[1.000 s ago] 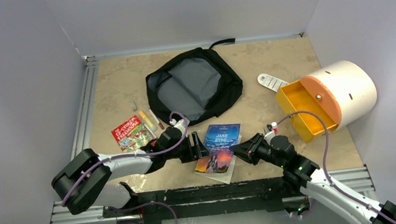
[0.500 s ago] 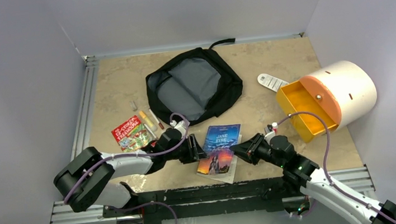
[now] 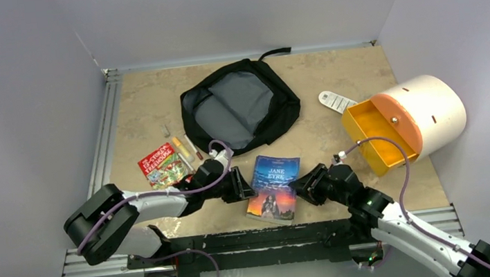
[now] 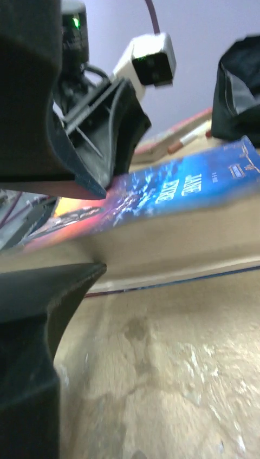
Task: Pack the student bag
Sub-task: Pick up the book from the center of the board.
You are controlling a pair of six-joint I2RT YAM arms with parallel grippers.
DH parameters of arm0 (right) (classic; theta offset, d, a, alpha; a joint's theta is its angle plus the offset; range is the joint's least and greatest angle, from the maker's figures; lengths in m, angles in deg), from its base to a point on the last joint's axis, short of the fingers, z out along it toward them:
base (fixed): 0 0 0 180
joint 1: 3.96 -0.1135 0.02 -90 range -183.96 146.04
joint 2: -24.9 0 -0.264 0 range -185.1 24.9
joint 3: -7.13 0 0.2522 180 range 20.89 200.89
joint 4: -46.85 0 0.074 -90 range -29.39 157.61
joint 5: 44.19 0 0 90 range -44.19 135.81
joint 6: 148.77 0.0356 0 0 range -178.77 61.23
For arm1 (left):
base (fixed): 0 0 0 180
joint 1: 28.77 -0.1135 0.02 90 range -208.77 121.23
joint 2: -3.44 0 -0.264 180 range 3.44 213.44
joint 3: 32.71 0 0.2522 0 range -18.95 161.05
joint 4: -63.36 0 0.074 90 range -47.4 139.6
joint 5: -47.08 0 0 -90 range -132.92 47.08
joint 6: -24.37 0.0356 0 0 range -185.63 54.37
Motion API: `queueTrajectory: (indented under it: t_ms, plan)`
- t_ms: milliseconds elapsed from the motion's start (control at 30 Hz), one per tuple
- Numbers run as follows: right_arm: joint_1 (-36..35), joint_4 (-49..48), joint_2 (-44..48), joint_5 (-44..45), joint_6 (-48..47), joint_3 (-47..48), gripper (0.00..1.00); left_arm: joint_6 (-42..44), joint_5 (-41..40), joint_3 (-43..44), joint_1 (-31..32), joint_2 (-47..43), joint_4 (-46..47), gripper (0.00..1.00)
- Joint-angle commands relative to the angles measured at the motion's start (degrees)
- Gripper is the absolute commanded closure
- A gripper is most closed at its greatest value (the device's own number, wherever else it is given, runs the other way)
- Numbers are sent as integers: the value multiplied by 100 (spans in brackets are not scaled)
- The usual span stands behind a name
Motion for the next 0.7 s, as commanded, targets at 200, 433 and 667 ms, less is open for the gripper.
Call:
queueTrajectory:
  t_ms: [200, 433, 667]
  plan:
    - [13, 752, -1001, 799, -1166, 1442, 23, 303, -39, 662, 23, -688, -202, 100]
    - [11, 695, -1779, 759, -2154, 2260, 12, 709, -52, 887, 25, -593, -501, 100]
    - [15, 1338, -2526, 1012, -2789, 3003, 9, 951, -173, 1055, 21, -638, -641, 100]
